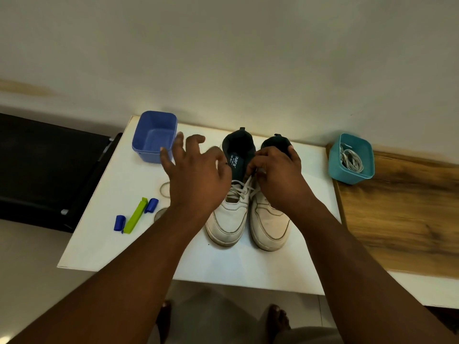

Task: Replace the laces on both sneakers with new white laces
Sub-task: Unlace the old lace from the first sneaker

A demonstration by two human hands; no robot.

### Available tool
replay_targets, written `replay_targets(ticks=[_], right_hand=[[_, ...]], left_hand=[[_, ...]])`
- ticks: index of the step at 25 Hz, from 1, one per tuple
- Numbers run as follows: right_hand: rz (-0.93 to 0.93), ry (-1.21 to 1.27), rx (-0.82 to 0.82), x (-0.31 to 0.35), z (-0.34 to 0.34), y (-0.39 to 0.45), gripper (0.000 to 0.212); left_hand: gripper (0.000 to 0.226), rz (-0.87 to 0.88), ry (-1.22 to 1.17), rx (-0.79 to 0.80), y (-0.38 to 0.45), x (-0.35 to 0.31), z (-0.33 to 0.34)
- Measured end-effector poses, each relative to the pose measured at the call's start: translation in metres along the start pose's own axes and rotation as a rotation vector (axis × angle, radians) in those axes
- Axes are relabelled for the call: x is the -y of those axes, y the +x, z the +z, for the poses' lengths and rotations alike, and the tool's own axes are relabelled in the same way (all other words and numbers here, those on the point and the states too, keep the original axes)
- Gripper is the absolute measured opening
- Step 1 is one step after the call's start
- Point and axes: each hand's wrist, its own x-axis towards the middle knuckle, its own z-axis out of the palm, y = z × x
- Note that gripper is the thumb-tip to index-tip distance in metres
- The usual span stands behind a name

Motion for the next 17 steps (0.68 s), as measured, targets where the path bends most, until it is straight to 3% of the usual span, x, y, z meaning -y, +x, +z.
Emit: replay_targets(ticks=[3,6,8,11,12,14,17], right_hand=[[-0.001,-0.005,0.005,0.003,-0.002,-0.002,0.034],[-0.001,-0.003,0.001,0.002,-0.002,-0.003,0.034],[-0.003,-0.004,-0.006,0.000,-0.003,-0.001,0.037],[0.000,-0.004,0.006,0.000,-0.004,-0.001,0.037],[-0.002,0.000,0.008,0.000,-0.004,-0.001,0.038],[-0.008,0.009,0.005,0.001,-0.005,-0.001,0.038],[0.000,0.013,0.014,0.003,-0.006,-0.001,0.037]], left_hand=[[0.027,0.155,-0.011,0.215,-0.003,-0.008,0.011],[0.027,0.168,0.017,0.277,-0.001,-0.008,0.014],[0.026,0.142,0.063,0.180,0.001,-0.003,0.009],[0.040,-0.028,0.085,-0.063,0.004,0.004,0.004],[0.040,-0.027,0.043,-0.072,0.004,0.005,0.004],[0.035,0.086,-0.045,0.056,0.002,0.001,0.007],[0.023,0.186,0.035,0.244,-0.001,-0.004,0.015]])
